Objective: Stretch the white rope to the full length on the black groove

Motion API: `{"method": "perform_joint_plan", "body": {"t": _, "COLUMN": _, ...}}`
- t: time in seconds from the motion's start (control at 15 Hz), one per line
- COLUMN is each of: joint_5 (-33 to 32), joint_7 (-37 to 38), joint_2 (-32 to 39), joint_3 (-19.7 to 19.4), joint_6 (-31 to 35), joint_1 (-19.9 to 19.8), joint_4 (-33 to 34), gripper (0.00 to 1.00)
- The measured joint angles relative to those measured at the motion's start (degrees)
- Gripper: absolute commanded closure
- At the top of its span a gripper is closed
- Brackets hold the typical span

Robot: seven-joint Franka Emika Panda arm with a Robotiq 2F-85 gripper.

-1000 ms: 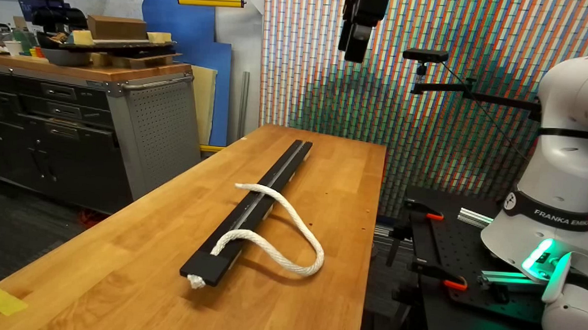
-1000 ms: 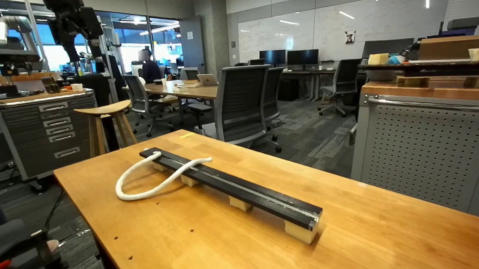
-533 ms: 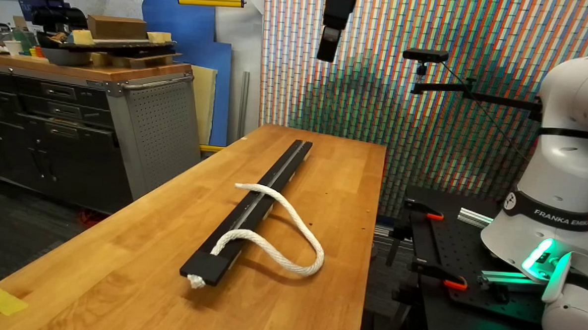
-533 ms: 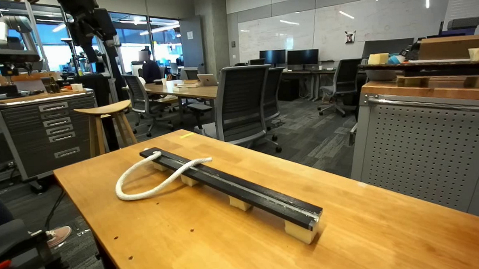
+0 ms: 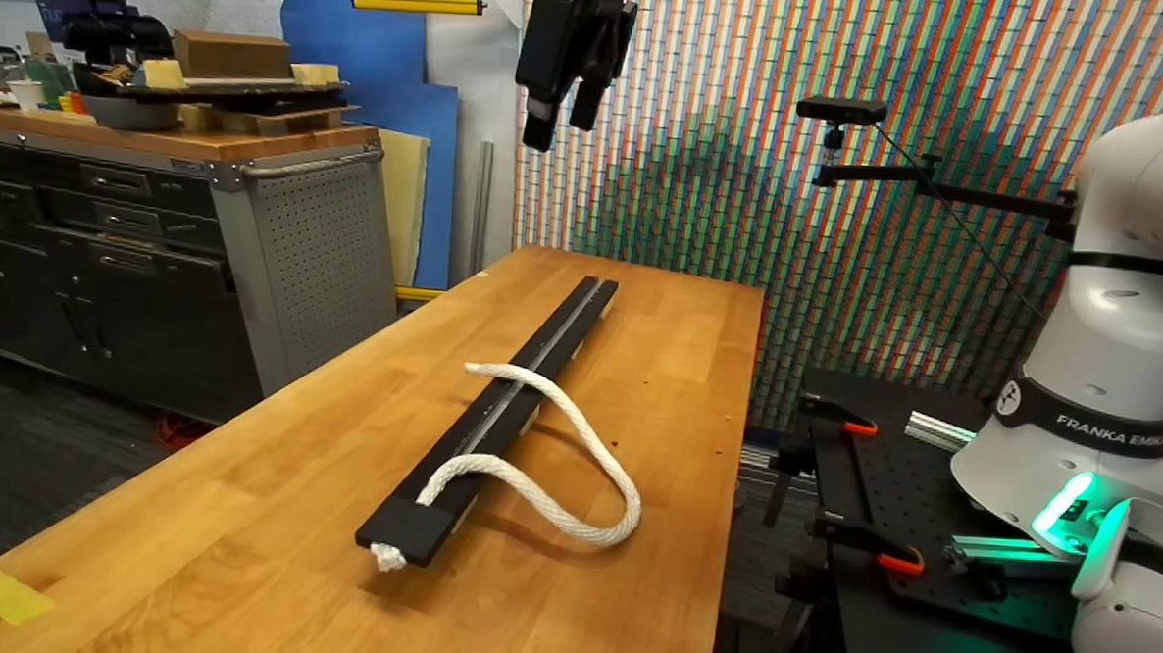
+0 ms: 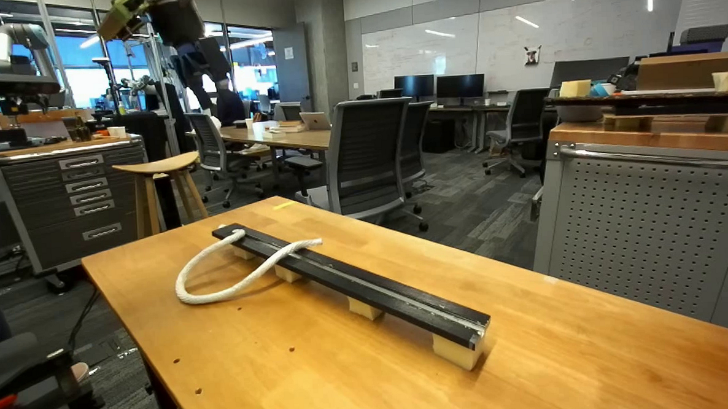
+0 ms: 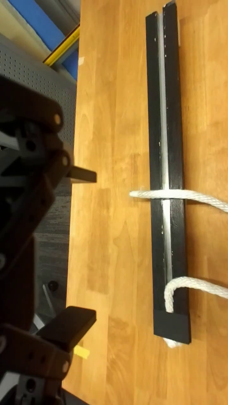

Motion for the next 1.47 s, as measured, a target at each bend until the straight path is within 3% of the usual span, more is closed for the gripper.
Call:
{"method": "perform_joint_plan", "body": {"t": 0.27, "joint_5": -2.5, "joint_7": 2.2, "joint_2": 7.0, "joint_3": -0.4, "joint_6": 0.1, "joint_1": -0.1, "joint_4": 3.5, "gripper": 0.0}}
{"method": "perform_joint_plan", "body": {"t": 0.53, "joint_5": -2.5, "joint_7": 2.2, "joint_2": 8.9, "joint_3": -0.4, "joint_6": -0.8, "joint_1": 0.5, "joint_4": 6.2, "gripper": 0.0}}
{"method": "perform_joint_plan", "body": {"t": 0.93, "joint_5": -2.5, "joint_7": 2.2, "joint_2": 9.8, "joint_3": -1.3, "joint_6": -0.9, "joint_1": 1.0, "joint_4": 5.8, "gripper": 0.0}}
{"method": "perform_joint_plan", "body": {"t": 1.47, "joint_5": -2.5, "joint_7": 2.1, "joint_2": 19.3, "joint_3": -5.2, "joint_6": 3.2, "joint_1": 1.2, "joint_4": 4.4, "gripper": 0.0}}
